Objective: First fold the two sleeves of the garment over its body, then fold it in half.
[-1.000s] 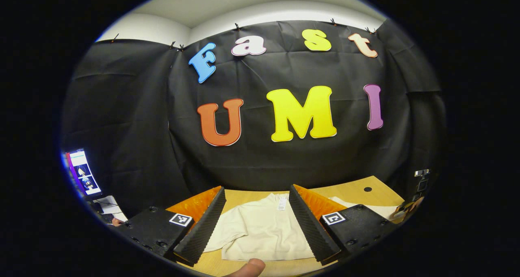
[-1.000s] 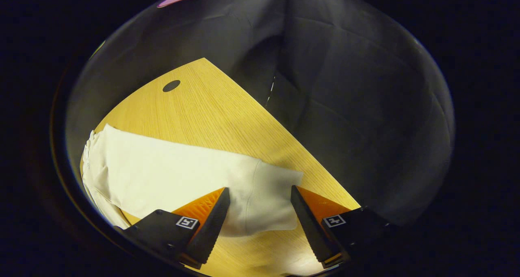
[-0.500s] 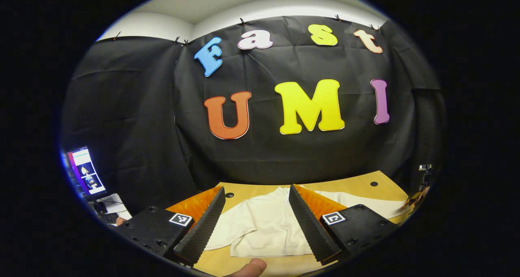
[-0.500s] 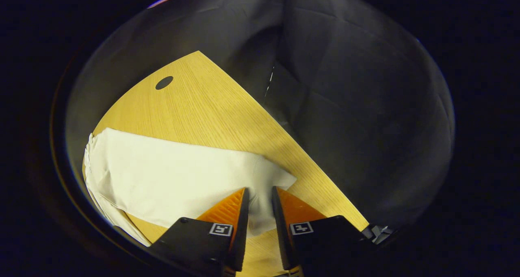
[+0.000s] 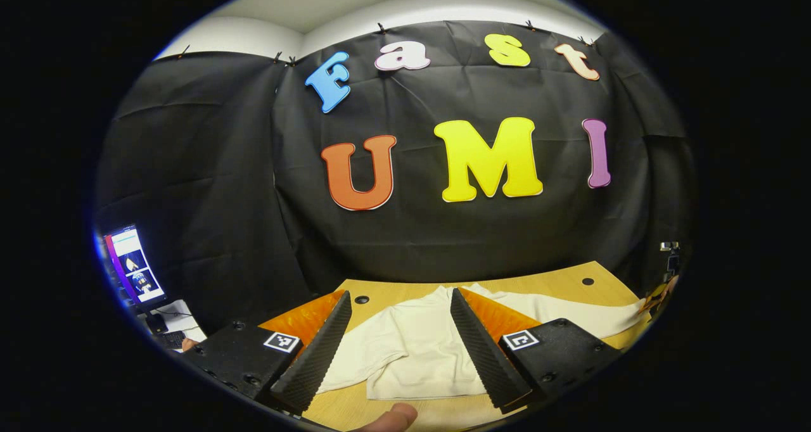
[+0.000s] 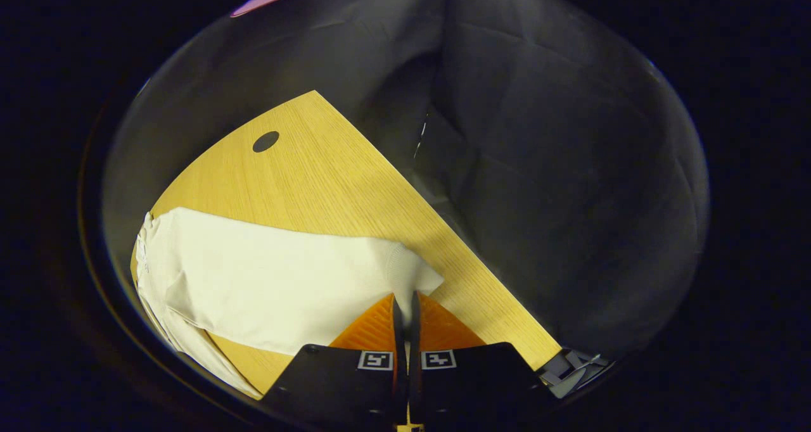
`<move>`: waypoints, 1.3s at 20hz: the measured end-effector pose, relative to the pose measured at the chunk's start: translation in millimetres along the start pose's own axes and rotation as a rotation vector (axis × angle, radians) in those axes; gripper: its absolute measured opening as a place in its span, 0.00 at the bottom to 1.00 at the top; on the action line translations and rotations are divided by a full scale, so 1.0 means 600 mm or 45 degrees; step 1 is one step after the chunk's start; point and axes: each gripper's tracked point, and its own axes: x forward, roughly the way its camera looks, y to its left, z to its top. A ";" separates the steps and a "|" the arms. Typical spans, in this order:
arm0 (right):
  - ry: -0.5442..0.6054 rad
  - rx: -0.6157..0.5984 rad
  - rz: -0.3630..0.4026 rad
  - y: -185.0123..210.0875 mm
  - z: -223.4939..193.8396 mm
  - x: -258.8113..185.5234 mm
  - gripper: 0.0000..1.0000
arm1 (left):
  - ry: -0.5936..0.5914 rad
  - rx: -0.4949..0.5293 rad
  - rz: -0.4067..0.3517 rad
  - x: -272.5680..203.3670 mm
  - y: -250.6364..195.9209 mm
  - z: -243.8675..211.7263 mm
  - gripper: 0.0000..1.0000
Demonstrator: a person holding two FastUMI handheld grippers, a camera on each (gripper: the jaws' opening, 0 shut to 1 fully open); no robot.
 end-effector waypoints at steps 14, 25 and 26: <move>-0.278 -0.159 0.164 0.254 0.118 -0.254 0.01 | -0.067 -0.061 -0.101 0.048 0.064 -0.007 1.00; -0.294 -0.384 0.374 0.613 0.045 -0.343 0.01 | -0.036 -0.051 -0.076 0.088 0.164 -0.061 1.00; -0.281 -0.395 0.396 0.644 0.030 -0.348 0.01 | -0.022 -0.053 -0.072 0.091 0.174 -0.069 1.00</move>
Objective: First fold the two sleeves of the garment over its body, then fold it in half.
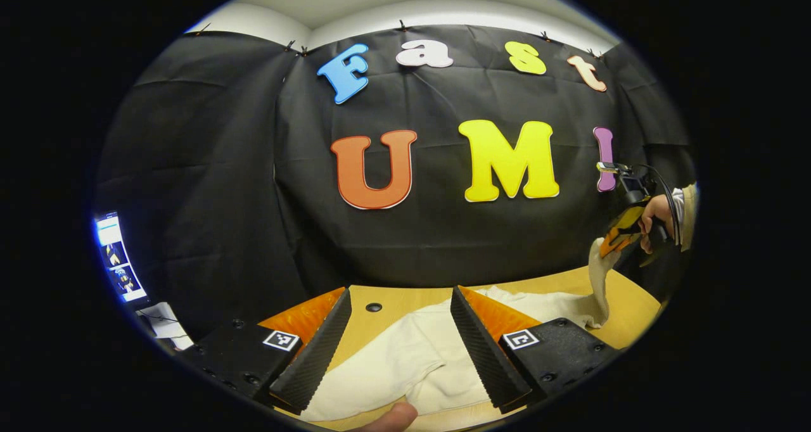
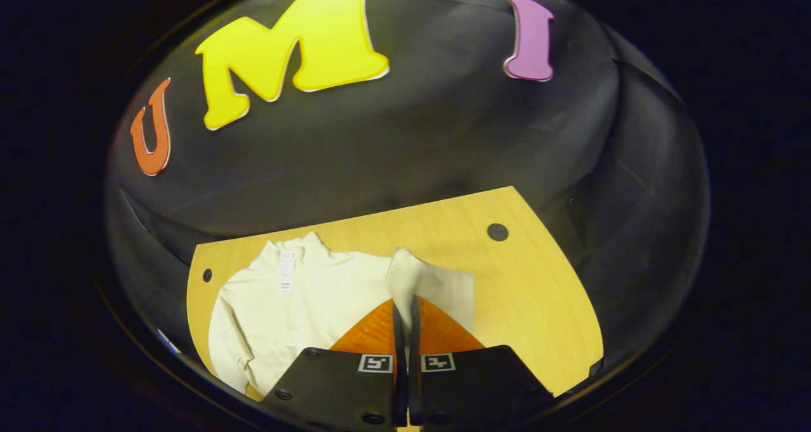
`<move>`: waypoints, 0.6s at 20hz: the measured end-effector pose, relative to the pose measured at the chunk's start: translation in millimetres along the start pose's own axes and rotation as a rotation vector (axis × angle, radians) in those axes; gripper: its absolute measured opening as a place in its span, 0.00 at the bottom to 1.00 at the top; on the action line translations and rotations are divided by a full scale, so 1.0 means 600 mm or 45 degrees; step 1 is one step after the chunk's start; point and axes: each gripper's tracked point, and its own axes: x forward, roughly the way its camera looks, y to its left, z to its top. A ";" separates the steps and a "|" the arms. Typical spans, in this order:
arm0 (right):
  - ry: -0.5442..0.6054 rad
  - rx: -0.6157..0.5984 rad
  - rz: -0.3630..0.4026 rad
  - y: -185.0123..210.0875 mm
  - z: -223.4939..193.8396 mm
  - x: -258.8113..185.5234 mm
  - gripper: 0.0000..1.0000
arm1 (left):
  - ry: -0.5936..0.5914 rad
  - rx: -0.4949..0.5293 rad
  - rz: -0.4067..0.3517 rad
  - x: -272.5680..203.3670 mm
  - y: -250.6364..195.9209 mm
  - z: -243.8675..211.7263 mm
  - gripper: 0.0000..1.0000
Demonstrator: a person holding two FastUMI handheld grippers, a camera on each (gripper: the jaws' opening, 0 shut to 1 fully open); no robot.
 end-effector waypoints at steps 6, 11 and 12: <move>0.043 -0.114 0.134 0.208 -0.037 0.034 0.01 | 0.049 0.055 0.000 0.013 0.037 -0.051 1.00; 0.078 -0.248 0.259 0.375 -0.085 0.074 0.01 | 0.134 0.047 0.010 0.011 0.058 -0.111 1.00; 0.088 -0.258 0.280 0.403 -0.099 0.087 0.01 | 0.134 0.053 0.010 0.011 0.061 -0.115 1.00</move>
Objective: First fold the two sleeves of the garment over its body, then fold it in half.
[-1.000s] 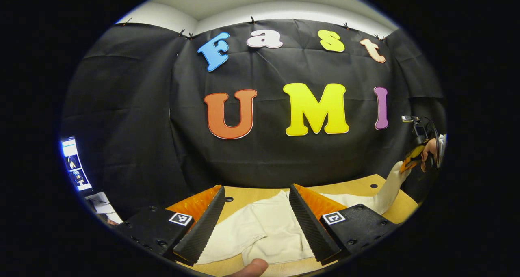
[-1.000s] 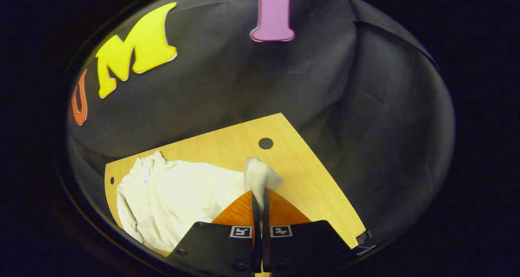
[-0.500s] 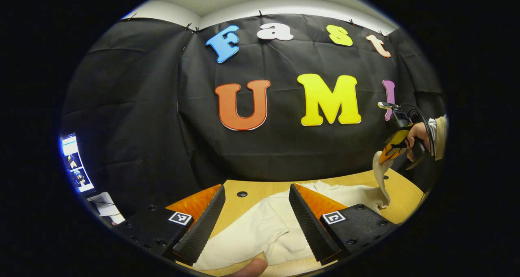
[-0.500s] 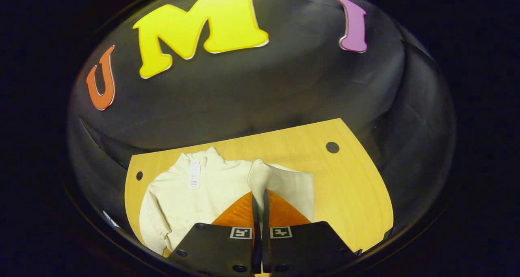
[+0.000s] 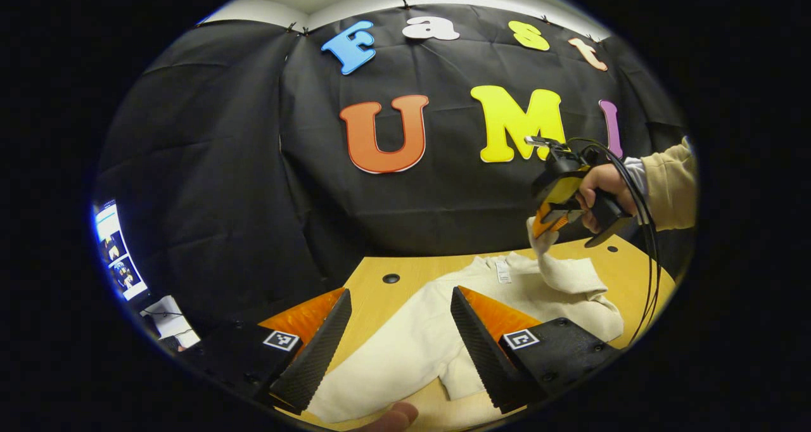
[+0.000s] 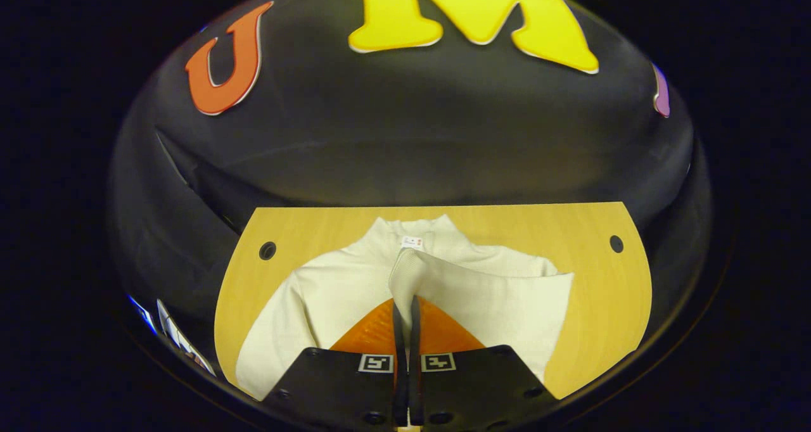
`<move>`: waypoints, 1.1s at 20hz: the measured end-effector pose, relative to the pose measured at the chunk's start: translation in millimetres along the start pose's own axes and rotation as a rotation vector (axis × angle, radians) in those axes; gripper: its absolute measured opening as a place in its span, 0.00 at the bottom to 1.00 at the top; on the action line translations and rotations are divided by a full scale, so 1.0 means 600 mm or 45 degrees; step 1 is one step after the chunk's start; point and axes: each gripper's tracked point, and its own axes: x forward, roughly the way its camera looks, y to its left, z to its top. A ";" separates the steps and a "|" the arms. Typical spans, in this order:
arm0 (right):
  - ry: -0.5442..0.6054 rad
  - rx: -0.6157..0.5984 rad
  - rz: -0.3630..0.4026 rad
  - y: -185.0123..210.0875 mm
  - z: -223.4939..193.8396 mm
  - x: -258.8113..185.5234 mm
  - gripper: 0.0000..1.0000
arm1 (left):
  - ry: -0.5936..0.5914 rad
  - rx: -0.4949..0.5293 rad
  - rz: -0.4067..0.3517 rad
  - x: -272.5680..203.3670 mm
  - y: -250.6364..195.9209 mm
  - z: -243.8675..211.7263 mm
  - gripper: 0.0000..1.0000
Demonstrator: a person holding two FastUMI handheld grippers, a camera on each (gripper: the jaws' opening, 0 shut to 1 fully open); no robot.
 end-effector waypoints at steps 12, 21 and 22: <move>0.125 -0.133 0.027 0.148 -0.086 0.137 0.03 | -0.032 -0.077 -0.060 0.019 0.006 -0.016 1.00; 0.080 -0.096 0.147 0.186 -0.067 0.099 0.45 | -0.037 -0.090 -0.054 0.017 0.000 -0.015 1.00; 0.077 -0.105 0.153 0.186 -0.067 0.095 0.56 | -0.032 -0.094 -0.048 0.014 0.000 -0.016 1.00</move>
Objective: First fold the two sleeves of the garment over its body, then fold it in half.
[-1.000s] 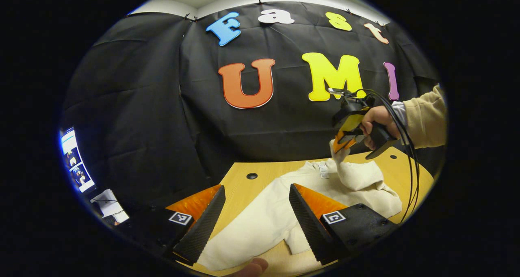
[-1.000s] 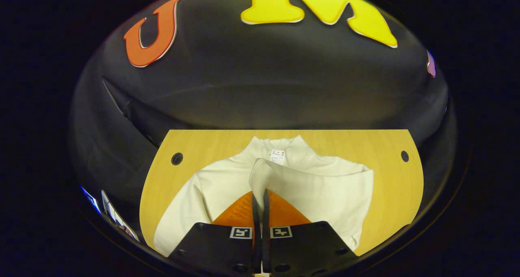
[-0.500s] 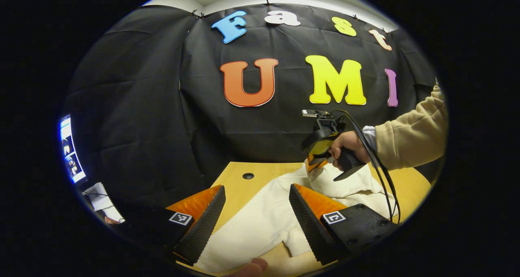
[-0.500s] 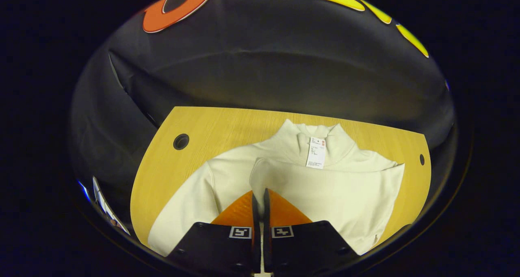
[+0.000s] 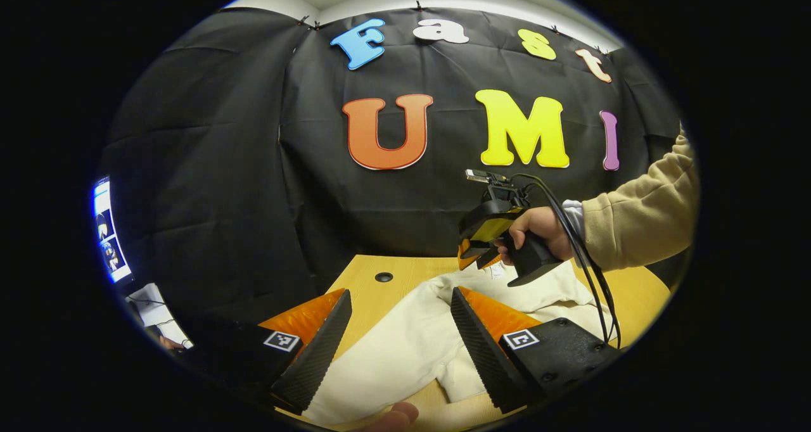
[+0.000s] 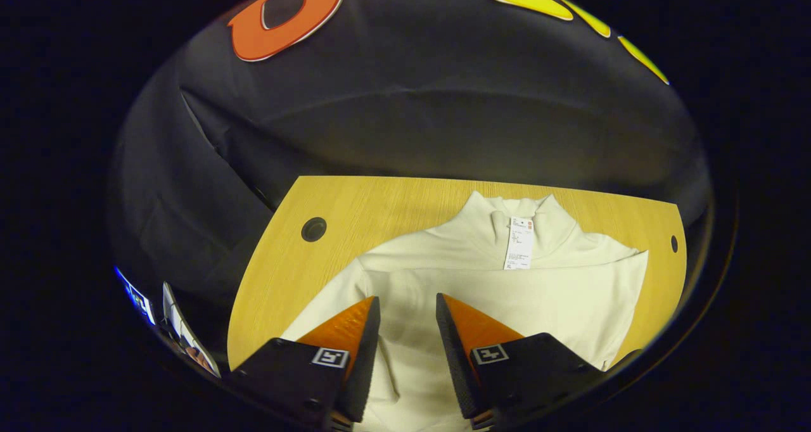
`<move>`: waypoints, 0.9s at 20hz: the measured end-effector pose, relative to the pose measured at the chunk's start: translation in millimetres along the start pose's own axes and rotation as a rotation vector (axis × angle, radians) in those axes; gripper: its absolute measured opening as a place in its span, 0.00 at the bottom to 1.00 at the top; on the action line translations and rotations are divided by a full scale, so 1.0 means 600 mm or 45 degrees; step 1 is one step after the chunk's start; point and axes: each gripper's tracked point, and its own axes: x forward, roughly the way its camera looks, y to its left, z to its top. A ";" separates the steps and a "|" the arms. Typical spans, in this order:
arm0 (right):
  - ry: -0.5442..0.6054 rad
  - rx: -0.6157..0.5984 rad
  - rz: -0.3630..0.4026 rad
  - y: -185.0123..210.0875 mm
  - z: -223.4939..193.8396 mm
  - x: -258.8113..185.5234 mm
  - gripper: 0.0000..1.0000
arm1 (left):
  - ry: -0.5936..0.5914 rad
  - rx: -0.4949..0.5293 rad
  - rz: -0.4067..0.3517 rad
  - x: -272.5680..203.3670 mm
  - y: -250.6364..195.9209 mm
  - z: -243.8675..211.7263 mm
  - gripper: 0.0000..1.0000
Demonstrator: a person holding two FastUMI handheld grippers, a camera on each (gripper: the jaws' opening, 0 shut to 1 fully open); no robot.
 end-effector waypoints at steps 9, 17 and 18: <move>-0.166 -0.025 -0.040 -0.074 0.051 -0.125 0.95 | 0.022 -0.004 0.062 -0.028 0.003 -0.013 1.00; -0.549 -0.113 -0.210 -0.234 0.100 -0.384 0.98 | 0.146 -0.065 0.237 -0.049 0.069 -0.085 1.00; -0.588 -0.105 -0.236 -0.261 0.094 -0.419 0.98 | 0.162 -0.061 0.271 -0.052 0.085 -0.092 1.00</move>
